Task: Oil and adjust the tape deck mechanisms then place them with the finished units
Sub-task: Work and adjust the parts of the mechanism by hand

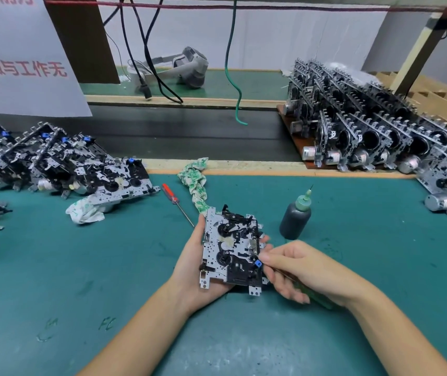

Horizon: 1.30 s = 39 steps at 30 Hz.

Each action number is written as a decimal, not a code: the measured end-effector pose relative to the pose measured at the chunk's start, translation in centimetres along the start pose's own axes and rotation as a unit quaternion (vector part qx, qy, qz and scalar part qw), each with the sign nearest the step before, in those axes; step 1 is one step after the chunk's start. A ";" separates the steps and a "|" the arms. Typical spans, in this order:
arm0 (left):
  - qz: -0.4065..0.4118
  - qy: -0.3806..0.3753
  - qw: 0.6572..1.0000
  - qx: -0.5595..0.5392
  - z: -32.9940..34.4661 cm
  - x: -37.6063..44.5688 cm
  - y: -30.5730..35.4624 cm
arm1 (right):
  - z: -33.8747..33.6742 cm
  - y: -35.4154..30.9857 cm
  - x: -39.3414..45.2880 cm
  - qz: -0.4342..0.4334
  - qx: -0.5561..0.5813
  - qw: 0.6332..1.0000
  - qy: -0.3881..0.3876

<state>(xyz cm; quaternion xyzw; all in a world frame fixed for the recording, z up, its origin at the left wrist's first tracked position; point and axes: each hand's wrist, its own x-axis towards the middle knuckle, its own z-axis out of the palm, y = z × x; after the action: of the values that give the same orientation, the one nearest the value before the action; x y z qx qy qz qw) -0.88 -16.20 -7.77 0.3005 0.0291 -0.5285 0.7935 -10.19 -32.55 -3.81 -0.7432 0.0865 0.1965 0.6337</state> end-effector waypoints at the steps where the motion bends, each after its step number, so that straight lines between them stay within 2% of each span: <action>1: 0.001 0.002 1.000 0.003 0.0 0.0 0.0 | 0.0 0.0 0.0 0.002 -0.002 1.000 -0.001; 13: 0.008 0.032 0.997 0.067 -0.3 0.2 -0.3 | 0.1 -0.1 -0.1 0.048 -0.036 0.998 -0.033; 26: 0.001 0.054 0.996 0.078 0.2 0.2 -0.3 | -0.6 -0.2 0.4 0.060 -0.179 0.981 -0.033; 34: 0.001 0.066 0.994 0.086 0.7 -0.2 -0.3 | -0.8 -0.3 0.3 0.063 -0.172 0.981 -0.058; 39: -0.002 0.053 0.997 0.059 1.1 -0.8 -0.1 | -0.3 0.5 -0.1 0.023 -0.145 0.989 -0.010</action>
<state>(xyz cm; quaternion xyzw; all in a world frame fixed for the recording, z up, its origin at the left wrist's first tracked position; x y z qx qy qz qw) -1.56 -16.11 -6.65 0.3742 0.0411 -0.5144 0.7705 -10.44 -32.94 -4.17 -0.8232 0.0672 0.2289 0.5151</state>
